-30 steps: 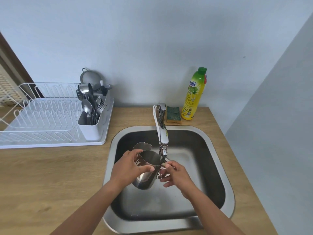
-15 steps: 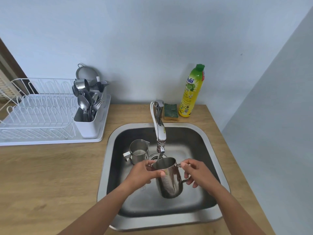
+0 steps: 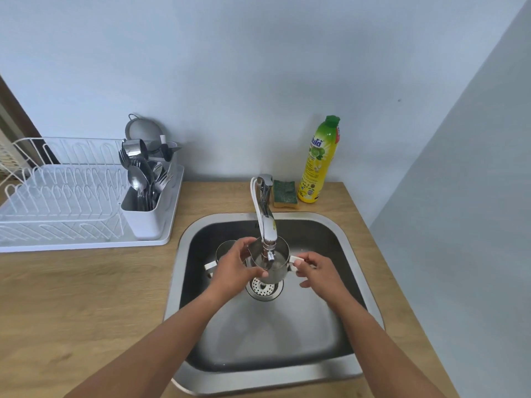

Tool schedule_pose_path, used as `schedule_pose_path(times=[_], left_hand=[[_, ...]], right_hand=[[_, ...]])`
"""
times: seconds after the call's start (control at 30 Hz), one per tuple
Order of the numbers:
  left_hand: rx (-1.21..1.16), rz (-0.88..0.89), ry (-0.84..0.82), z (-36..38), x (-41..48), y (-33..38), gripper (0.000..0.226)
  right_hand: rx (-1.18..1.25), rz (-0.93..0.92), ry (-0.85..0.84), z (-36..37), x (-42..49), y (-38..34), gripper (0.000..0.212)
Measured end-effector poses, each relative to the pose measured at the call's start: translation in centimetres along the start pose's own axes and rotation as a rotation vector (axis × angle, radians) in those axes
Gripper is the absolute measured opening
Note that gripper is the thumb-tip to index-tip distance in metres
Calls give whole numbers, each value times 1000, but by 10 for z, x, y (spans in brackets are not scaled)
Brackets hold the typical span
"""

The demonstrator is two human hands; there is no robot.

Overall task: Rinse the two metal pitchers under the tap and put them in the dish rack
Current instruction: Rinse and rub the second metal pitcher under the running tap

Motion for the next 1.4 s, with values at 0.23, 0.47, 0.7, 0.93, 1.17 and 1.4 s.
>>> schedule_pose_path(times=[0.23,0.47,0.7,0.93,1.17,1.4], left_hand=[[95,111,124,-33,-2,10,81],[164,128,135,-50,-17,-1,79],[161,26,48,-32,-31,-19,66],[19,-77,-98,13,-34,-19,52],[-33,-37,-90,29,-17,-6,60],[100,65,17,-5,-9,5,77]], right_hand=[[139,69,-19,33,6,2,12],[121,102,-117,48,-11,5,15],[-57,129,-146,28,-23,12,15],[-260,85,-71,-25,-20,12,14],[-186,38,52,-39,-7,14,5],[29,72,81,-3,-8,16,9]])
Point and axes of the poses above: each hand's wrist, its own x-axis towards the middle knuckle, its own z-axis out of the palm, y = z × x, the point moved 8 cm from there along x, towards the middle knuckle, and after that the axes turned 12 degrees about y, right-handed, at the moved point
